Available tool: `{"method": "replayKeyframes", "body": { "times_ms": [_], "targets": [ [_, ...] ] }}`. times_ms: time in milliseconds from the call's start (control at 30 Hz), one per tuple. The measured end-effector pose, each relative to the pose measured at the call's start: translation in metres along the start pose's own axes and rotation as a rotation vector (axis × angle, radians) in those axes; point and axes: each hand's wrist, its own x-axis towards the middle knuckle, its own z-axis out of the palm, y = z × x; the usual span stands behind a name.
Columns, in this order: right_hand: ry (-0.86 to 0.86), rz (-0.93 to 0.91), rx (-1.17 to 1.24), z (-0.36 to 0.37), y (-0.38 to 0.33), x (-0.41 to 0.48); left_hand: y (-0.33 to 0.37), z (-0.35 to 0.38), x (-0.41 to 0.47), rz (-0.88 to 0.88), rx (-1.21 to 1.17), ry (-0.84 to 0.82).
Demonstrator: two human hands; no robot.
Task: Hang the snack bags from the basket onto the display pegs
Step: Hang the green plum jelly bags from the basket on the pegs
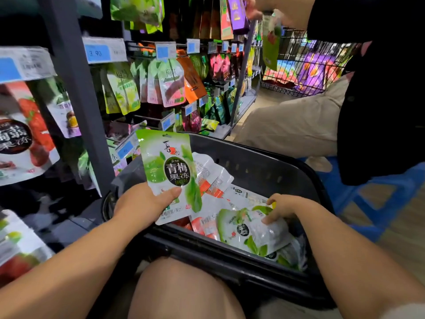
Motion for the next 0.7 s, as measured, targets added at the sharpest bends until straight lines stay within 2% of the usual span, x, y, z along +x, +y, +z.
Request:
{"method": "replayKeyframes", "body": {
  "times_ms": [167,267,400,567,700],
  "targets": [
    [0.077,-0.078,0.445,0.005,-0.007,0.004,0.001,-0.001,-0.002,-0.004,-0.009,-0.003],
    [0.180,-0.067,0.692,0.012,-0.015,0.006,0.000,-0.002,-0.003,-0.014,-0.026,-0.003],
    [0.314,-0.046,0.807,0.016,-0.023,0.008,0.000,-0.003,-0.003,-0.025,-0.039,-0.001],
    [0.135,-0.100,0.380,0.028,-0.037,-0.007,0.003,-0.004,-0.004,-0.030,-0.030,-0.006],
    [0.226,-0.060,-0.168,0.026,-0.047,-0.015,0.002,-0.004,-0.003,-0.028,-0.028,0.006]
  ]
}}
